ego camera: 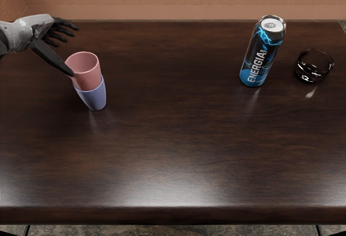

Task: Pick up cup and place in cup with left hand

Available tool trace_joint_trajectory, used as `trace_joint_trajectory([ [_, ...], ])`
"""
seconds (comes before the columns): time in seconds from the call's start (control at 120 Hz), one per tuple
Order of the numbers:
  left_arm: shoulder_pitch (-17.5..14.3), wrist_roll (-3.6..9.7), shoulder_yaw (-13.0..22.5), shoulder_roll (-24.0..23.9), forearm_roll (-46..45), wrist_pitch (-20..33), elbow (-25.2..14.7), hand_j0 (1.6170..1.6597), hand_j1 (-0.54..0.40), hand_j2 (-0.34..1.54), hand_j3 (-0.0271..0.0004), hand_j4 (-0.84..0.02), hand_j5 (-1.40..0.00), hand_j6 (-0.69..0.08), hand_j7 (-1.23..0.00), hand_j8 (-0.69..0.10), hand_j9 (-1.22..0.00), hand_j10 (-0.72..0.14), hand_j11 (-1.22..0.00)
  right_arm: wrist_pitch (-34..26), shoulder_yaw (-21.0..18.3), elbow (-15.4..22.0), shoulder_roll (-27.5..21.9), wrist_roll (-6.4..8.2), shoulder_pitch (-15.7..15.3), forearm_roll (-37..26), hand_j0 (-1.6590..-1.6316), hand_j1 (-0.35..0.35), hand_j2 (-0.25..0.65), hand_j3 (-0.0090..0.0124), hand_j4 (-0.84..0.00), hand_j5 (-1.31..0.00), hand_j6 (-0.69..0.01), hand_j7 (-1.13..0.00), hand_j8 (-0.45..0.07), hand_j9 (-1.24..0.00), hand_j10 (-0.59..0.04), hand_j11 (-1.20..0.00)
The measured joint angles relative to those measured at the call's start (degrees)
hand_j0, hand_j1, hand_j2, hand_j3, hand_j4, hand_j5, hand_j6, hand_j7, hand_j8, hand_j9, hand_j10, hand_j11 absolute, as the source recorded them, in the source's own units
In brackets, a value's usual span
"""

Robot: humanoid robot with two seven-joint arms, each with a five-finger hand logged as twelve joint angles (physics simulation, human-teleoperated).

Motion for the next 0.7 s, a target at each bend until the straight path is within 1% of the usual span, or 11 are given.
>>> trace_joint_trajectory([
  [0.067, -0.08, -0.09, -0.62, 0.2, -0.01, -1.62, -0.11, 1.6579, 0.155, 0.04, 0.0, -0.171, -0.22, -0.168, -0.22, -0.169, -0.22, -0.172, -0.22, 0.0, 0.0, 0.0, 0.0, 0.0, 0.0, 0.0, -1.6581, -0.349, 0.0, 0.0, 0.0, 0.0, 0.0, 0.0, 0.0, 0.0, 0.0, 0.0],
  [0.133, 0.0, -0.14, -2.38, 0.48, -0.15, -5.94, -0.17, 1.658, 0.202, 0.03, 0.0, -0.131, -0.17, -0.128, -0.17, -0.129, -0.17, -0.131, -0.17, 0.0, 0.0, 0.0, 0.0, 0.0, 0.0, 0.0, -1.6581, -0.349, 0.0, 0.0, 0.0, 0.0, 0.0, 0.0, 0.0, 0.0, 0.0, 0.0],
  [0.192, 0.04, -0.14, -4.98, 1.27, -1.57, -9.71, -0.2, 1.658, 0.232, 0.02, 0.0, -0.105, -0.13, -0.103, -0.13, -0.104, -0.13, -0.105, -0.13, 0.0, 0.0, 0.0, 0.0, 0.0, 0.0, 0.0, -1.6581, -0.349, 0.0, 0.0, 0.0, 0.0, 0.0, 0.0, 0.0, 0.0, 0.0, 0.0],
  [0.25, 0.71, -0.15, -8.39, 2.75, -4.69, -13.1, -0.2, 1.658, 0.255, 0.02, 0.0, -0.085, -0.11, -0.084, -0.11, -0.085, -0.11, -0.085, -0.11, 0.0, 0.0, 0.0, 0.0, 0.0, 0.0, 0.0, -1.6581, -0.349, 0.0, 0.0, 0.0, 0.0, 0.0, 0.0, 0.0, 0.0, 0.0, 0.0],
  [0.333, 1.14, -0.15, -12.11, 3.28, -11.43, -16.01, -0.14, 1.658, 0.278, 0.01, 0.0, -0.065, -0.08, -0.065, -0.08, -0.065, -0.08, -0.065, -0.08, 0.0, 0.0, 0.0, 0.0, 0.0, 0.0, 0.0, -1.6581, -0.349, 0.0, 0.0, 0.0, 0.0, 0.0, 0.0, 0.0, 0.0, 0.0, 0.0],
  [0.392, 1.69, -0.08, -13.96, 3.87, -14.78, -18.03, -0.03, 1.658, 0.29, 0.01, 0.0, -0.054, -0.07, -0.054, -0.07, -0.055, -0.07, -0.054, -0.07, 0.0, 0.0, 0.0, 0.0, 0.0, 0.0, 0.0, -1.6581, -0.349, 0.0, 0.0, 0.0, 0.0, 0.0, 0.0, 0.0, 0.0, 0.0, 0.0],
  [0.508, 2.92, 0.01, -15.68, 4.01, -17.59, -20.29, 0.23, 1.658, 0.305, 0.01, 0.0, -0.04, -0.05, -0.041, -0.05, -0.041, -0.05, -0.04, -0.05, 0.0, 0.0, 0.01, 0.0, 0.0, 0.0, 0.0, -1.6581, -0.349, 0.0, 0.0, 0.0, 0.0, 0.0, 0.0, 0.0, 0.0, 0.0, 0.0],
  [0.7, 4.2, 0.04, -16.48, 3.29, -18.69, -21.21, 0.52, 1.658, 0.317, 0.01, 0.0, -0.029, -0.04, -0.03, -0.04, -0.03, -0.04, -0.029, -0.04, 0.0, 0.0, 0.0, 0.0, 0.0, 0.0, 0.0, -1.6581, -0.349, 0.0, 0.0, 0.0, 0.0, 0.0, 0.0, 0.0, 0.0, 0.0, 0.0],
])
